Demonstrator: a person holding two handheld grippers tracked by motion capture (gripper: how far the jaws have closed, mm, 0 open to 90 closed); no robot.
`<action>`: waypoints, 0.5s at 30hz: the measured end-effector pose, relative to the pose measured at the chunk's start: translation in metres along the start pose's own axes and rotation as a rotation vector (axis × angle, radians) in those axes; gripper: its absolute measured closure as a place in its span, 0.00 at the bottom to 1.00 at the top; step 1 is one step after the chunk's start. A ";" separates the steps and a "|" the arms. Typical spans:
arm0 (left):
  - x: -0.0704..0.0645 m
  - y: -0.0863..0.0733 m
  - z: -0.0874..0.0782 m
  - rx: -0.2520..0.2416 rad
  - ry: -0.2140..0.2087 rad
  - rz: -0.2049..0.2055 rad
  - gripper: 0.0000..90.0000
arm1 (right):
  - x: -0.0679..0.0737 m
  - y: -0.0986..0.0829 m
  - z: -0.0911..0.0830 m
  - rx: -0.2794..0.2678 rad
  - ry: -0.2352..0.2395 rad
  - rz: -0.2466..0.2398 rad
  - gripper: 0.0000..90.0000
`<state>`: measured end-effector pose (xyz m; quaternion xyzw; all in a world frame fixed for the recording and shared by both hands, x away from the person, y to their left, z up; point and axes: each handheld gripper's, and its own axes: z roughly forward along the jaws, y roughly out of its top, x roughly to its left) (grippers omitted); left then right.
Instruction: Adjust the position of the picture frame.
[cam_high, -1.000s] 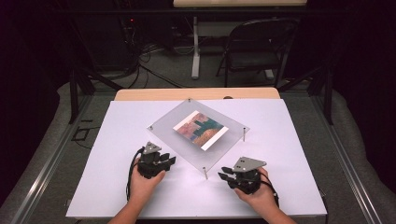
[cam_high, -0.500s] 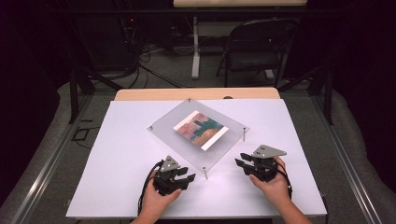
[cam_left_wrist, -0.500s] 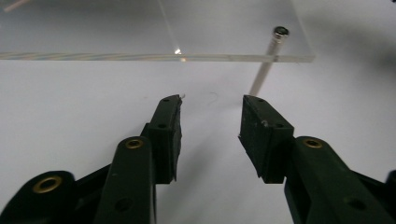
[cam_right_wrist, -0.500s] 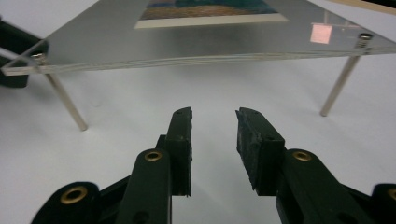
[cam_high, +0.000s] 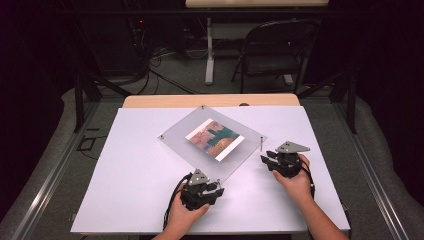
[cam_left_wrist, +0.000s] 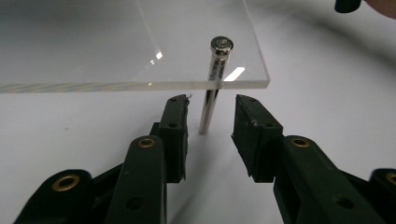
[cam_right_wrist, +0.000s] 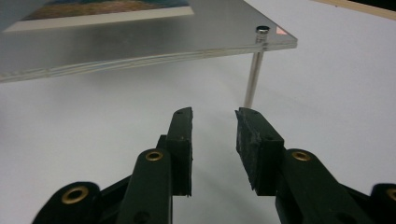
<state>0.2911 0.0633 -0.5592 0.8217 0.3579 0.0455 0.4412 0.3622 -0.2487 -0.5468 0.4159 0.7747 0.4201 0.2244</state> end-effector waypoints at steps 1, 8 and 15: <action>0.000 0.000 0.000 0.000 0.000 0.000 0.73 | 0.000 0.000 0.000 0.000 0.000 0.000 0.74; -0.001 0.001 0.010 -0.004 0.022 0.016 0.85 | -0.016 0.002 0.025 0.025 -0.017 0.020 0.74; 0.000 0.001 0.011 -0.013 0.022 0.025 0.92 | -0.023 0.008 0.047 0.025 -0.029 0.049 0.75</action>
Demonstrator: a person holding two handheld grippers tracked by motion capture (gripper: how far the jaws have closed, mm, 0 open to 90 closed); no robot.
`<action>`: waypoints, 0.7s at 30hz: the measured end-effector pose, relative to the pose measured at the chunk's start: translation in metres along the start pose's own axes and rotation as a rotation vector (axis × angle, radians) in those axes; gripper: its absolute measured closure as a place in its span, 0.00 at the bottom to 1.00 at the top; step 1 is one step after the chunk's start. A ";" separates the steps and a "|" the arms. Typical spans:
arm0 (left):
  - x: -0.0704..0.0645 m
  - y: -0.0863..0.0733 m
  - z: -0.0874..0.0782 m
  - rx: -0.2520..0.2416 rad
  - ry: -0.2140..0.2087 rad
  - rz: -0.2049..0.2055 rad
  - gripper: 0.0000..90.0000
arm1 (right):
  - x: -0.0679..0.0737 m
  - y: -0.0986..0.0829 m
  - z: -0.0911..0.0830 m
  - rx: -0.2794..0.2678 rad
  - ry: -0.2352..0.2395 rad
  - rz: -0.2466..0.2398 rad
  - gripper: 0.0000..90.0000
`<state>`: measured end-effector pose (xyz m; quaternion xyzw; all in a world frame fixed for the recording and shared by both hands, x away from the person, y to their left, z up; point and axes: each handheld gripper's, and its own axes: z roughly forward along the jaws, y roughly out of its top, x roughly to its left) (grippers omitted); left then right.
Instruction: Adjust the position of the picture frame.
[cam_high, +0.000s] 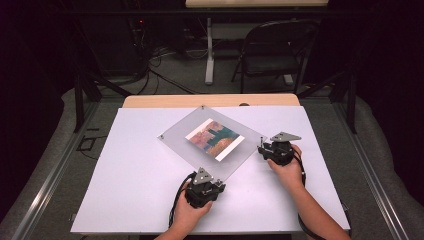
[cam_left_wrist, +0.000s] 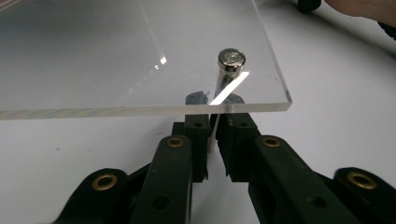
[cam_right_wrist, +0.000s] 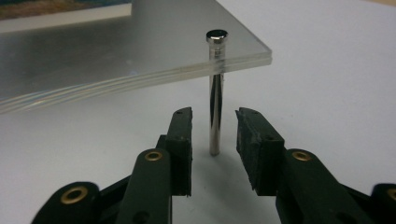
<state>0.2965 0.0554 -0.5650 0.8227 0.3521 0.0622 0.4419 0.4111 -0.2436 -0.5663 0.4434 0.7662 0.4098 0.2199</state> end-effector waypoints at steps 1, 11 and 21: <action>0.000 0.000 0.000 0.000 0.000 0.000 0.93 | 0.001 0.002 0.002 -0.003 -0.001 -0.006 0.76; 0.000 0.000 0.000 0.002 -0.004 0.010 0.94 | 0.002 0.010 0.009 -0.005 -0.006 -0.020 0.94; 0.008 0.002 -0.018 0.008 -0.007 -0.016 0.95 | 0.007 0.011 -0.004 0.013 0.040 -0.031 0.95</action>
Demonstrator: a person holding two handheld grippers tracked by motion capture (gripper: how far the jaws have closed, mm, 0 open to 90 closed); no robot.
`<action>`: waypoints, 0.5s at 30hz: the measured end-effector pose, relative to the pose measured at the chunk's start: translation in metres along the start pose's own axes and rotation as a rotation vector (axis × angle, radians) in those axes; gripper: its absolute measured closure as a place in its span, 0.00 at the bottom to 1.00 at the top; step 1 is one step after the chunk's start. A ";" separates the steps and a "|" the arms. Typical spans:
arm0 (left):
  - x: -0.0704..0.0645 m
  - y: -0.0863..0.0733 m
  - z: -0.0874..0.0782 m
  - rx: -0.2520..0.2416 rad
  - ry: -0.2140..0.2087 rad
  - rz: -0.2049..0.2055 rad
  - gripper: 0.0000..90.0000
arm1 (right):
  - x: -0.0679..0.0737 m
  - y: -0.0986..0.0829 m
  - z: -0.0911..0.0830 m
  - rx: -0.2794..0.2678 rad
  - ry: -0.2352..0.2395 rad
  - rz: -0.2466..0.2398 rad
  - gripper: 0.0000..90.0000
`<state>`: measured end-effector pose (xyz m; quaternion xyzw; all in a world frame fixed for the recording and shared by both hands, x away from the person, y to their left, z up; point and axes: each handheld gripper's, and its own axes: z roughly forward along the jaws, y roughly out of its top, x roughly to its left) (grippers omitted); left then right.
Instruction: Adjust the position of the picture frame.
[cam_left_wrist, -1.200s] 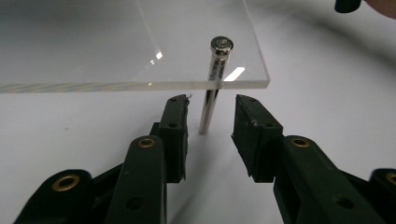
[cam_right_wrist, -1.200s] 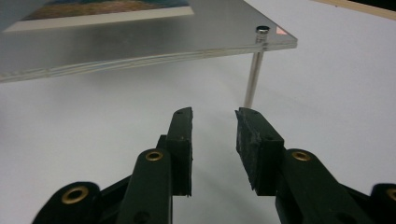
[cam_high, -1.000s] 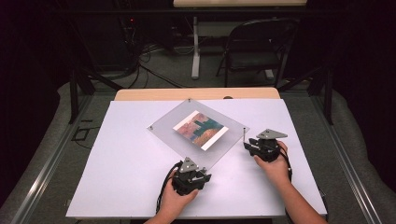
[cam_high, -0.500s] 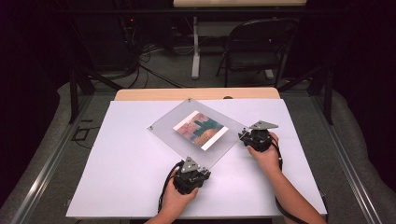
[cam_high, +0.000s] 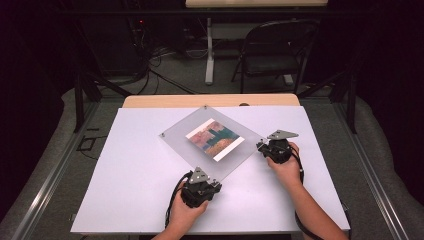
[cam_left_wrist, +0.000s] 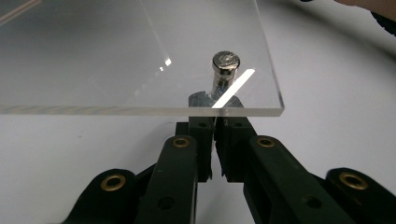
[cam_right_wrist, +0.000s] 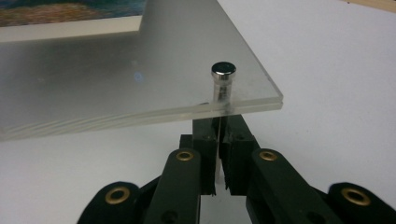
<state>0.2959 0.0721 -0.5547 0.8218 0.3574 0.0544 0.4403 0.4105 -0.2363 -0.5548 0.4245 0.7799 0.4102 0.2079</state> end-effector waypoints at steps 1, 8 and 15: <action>0.002 0.000 -0.003 -0.005 0.001 -0.005 0.95 | 0.001 0.001 -0.003 -0.001 0.004 -0.002 0.95; 0.018 0.003 -0.024 -0.022 0.017 -0.051 0.95 | 0.013 0.000 -0.026 -0.012 0.034 -0.004 0.95; 0.038 0.003 -0.039 -0.004 0.052 -0.077 0.95 | 0.031 -0.006 -0.044 -0.010 0.094 0.008 0.95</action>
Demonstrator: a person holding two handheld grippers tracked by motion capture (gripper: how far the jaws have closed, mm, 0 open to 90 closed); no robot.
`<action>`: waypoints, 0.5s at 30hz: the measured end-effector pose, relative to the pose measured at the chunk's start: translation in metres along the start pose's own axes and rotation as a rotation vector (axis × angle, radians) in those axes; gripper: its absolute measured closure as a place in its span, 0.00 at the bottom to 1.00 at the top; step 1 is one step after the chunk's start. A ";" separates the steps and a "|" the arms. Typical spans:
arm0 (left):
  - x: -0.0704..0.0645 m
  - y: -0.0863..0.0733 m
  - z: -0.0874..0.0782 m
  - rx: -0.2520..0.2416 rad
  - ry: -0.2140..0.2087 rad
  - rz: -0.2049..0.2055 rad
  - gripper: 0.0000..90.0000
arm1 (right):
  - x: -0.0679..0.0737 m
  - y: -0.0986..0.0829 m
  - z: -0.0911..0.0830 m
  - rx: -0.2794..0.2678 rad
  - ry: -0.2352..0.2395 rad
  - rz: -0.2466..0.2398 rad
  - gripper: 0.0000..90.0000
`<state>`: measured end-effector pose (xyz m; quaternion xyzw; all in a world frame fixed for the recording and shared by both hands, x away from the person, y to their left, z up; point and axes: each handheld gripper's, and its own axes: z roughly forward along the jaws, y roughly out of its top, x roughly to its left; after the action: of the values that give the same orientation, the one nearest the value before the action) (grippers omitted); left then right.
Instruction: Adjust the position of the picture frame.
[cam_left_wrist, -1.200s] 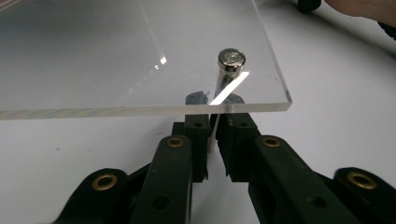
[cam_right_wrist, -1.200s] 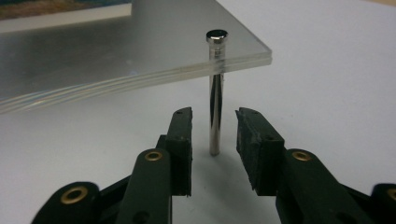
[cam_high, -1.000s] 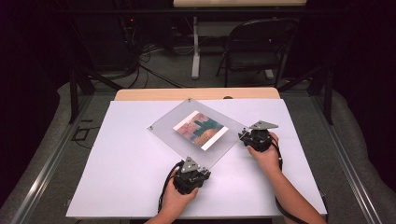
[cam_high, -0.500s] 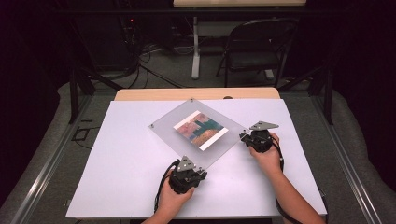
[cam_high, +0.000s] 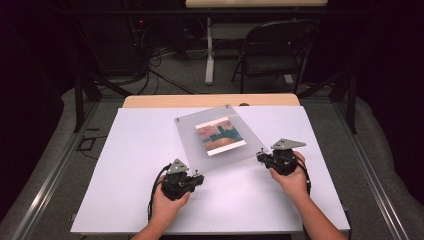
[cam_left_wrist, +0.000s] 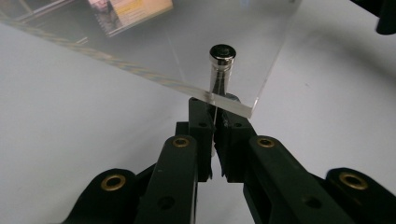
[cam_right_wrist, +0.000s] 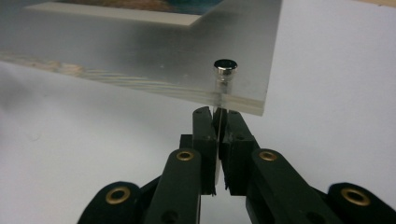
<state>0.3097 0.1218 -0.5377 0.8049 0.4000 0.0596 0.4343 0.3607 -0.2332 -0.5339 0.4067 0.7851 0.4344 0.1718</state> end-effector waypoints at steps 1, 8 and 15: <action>0.000 0.000 0.000 0.000 0.000 0.000 0.95 | 0.000 0.000 0.000 0.000 0.000 0.000 0.95; 0.020 -0.003 -0.011 -0.020 0.038 -0.025 0.95 | 0.023 -0.004 -0.006 0.009 0.043 0.007 0.95; 0.029 -0.003 -0.012 -0.026 0.073 -0.033 0.95 | 0.037 -0.008 -0.005 0.020 0.057 0.011 0.95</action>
<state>0.3225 0.1508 -0.5401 0.7898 0.4281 0.0869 0.4306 0.3313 -0.2092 -0.5344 0.4001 0.7918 0.4388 0.1427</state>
